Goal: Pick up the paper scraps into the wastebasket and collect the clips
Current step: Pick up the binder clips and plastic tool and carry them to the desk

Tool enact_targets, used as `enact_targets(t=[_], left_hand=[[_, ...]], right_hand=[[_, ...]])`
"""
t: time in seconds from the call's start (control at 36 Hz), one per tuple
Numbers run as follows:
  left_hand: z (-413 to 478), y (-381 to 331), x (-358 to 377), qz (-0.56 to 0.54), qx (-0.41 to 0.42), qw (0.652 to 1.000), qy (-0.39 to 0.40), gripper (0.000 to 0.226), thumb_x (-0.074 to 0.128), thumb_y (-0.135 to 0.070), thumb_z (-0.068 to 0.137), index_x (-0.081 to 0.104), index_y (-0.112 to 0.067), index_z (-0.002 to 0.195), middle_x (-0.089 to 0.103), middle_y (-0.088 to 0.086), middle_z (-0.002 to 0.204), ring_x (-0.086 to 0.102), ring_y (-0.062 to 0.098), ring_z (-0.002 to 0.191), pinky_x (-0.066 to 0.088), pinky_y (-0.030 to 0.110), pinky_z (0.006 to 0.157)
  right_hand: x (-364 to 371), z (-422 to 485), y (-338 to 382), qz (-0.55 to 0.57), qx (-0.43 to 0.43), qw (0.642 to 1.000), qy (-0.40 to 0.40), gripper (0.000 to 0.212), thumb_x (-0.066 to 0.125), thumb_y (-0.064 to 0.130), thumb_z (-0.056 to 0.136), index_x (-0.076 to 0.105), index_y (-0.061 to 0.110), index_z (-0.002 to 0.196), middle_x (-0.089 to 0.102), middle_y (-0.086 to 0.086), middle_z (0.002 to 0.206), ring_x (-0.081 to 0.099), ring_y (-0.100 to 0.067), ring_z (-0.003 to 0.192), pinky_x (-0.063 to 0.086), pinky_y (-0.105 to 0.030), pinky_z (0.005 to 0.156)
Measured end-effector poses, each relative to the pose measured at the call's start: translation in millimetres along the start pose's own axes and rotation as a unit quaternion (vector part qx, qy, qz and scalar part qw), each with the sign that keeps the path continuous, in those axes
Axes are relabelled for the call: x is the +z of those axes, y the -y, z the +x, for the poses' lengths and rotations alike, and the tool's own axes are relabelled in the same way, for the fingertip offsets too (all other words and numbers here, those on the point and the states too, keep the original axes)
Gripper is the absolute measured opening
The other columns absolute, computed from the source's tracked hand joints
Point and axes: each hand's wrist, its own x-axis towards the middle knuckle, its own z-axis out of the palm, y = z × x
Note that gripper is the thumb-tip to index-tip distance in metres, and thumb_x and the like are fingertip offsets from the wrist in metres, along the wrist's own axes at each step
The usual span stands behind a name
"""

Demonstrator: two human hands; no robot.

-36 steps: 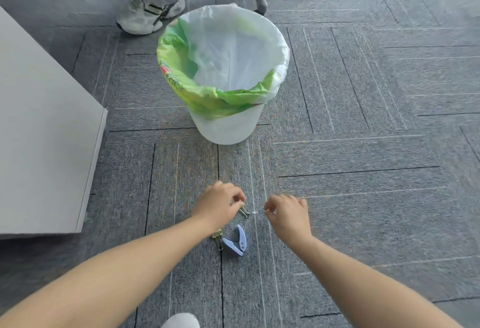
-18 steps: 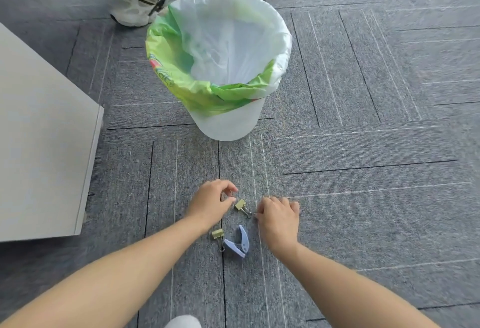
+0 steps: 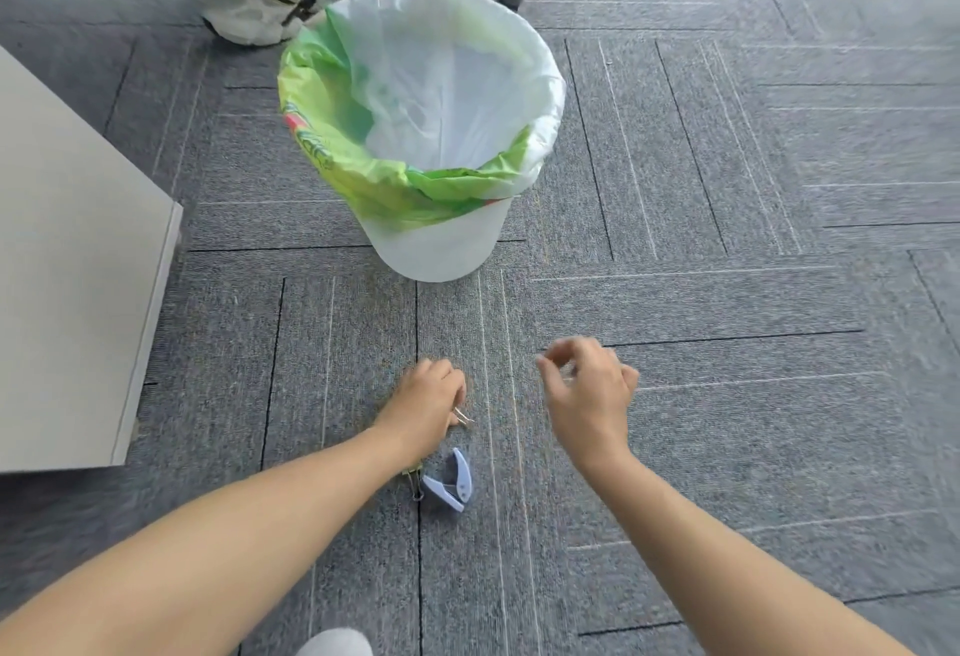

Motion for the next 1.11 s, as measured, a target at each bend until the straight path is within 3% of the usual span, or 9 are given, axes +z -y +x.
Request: enact_targets(t=[0.11,0.19,0.28,0.39,0.58,0.72,0.81,0.97,1.11], left_hand=[[-11.1,12.0,-4.0,-0.059,-0.043,0.997,0.021,0.017,0.06,-0.013,0.091,0.05,-0.022,0.082,0.053,-0.008,0.089,0.051,0.01,0.088,0.051,0.033,0.086],[-17.7,20.9,-19.9,-0.192,-0.14,0.971,-0.035,0.015,0.067,-0.015,0.089,0.055,-0.023,0.086,0.059,-0.007,0.086,0.058,0.006,0.078,0.048,0.02,0.068],[-21.9,32.4,-36.7,-0.329,-0.249,0.906,-0.097,0.02,0.073,-0.019,0.086,0.063,-0.029,0.099,0.066,-0.005,0.088,0.062,0.01,0.075,0.042,0.02,0.059],[-30.3,44.4,-48.5,-0.599,-0.329,0.723,-0.105,0.021,0.066,0.005,0.086,0.068,-0.007,0.104,0.069,0.012,0.094,0.065,0.022,0.083,0.05,0.027,0.067],[-41.1,50.4,-66.4,-0.679,-0.331,0.65,-0.088,0.016,0.05,0.009,0.091,0.06,-0.003,0.089,0.061,0.013,0.086,0.06,0.018,0.07,0.05,0.027,0.059],[-50.2,54.5,-72.0,-0.643,-0.362,0.669,-0.089,0.028,0.038,0.011,0.084,0.058,-0.004,0.094,0.053,0.011,0.079,0.051,0.019,0.064,0.045,0.031,0.057],[-53.3,51.9,-71.8,-0.611,-0.36,0.701,-0.076,0.025,0.039,0.006,0.084,0.059,-0.008,0.092,0.049,0.009,0.082,0.047,0.018,0.066,0.043,0.032,0.058],[-59.9,53.2,-60.7,-0.365,-0.222,0.904,-0.015,0.014,0.07,-0.015,0.085,0.064,-0.025,0.093,0.048,-0.003,0.07,0.041,0.012,0.058,0.035,0.025,0.054],[-65.7,46.5,-47.7,-0.253,-0.131,0.957,0.06,0.015,0.076,-0.026,0.082,0.065,-0.031,0.09,0.045,-0.007,0.064,0.036,0.008,0.053,0.033,0.022,0.055]], right_hand=[[-42.2,28.6,55.3,0.05,-0.097,0.989,-0.096,0.006,0.065,0.036,0.088,0.061,0.031,0.088,0.06,0.019,0.084,0.052,-0.006,0.079,0.021,-0.027,0.08],[-73.2,53.4,104.3,0.082,-0.159,0.971,-0.157,0.007,0.065,0.036,0.087,0.061,0.031,0.087,0.062,0.018,0.086,0.052,-0.006,0.08,0.023,-0.029,0.08],[-92.3,84.4,149.7,0.056,-0.212,0.958,-0.185,0.009,0.065,0.039,0.085,0.063,0.03,0.085,0.064,0.017,0.087,0.05,-0.006,0.084,0.023,-0.032,0.081],[-95.4,126.3,191.6,-0.017,-0.226,0.962,-0.149,0.01,0.065,0.038,0.084,0.065,0.029,0.086,0.066,0.013,0.089,0.052,-0.013,0.096,0.017,-0.032,0.077],[-75.0,162.0,204.7,-0.149,-0.172,0.973,-0.043,0.011,0.066,0.026,0.085,0.073,0.032,0.091,0.071,0.003,0.093,0.046,-0.021,0.109,0.02,-0.039,0.09],[-72.1,154.8,203.7,-0.175,-0.183,0.965,-0.063,0.019,0.069,0.046,0.081,0.071,0.027,0.083,0.068,0.001,0.085,0.049,-0.024,0.105,0.023,-0.042,0.092],[-70.0,142.9,199.9,-0.152,-0.214,0.959,-0.105,0.018,0.055,0.038,0.092,0.07,0.027,0.092,0.067,0.003,0.094,0.048,-0.025,0.106,0.024,-0.043,0.092],[-52.9,81.9,165.4,-0.055,-0.32,0.934,-0.148,0.021,0.055,0.02,0.088,0.064,0.029,0.104,0.061,0.01,0.097,0.049,-0.018,0.099,0.026,-0.039,0.085],[-4.1,14.0,106.2,-0.01,-0.369,0.925,-0.091,0.018,0.057,0.012,0.086,0.067,0.024,0.094,0.061,0.008,0.089,0.052,-0.018,0.086,0.036,-0.043,0.078]])
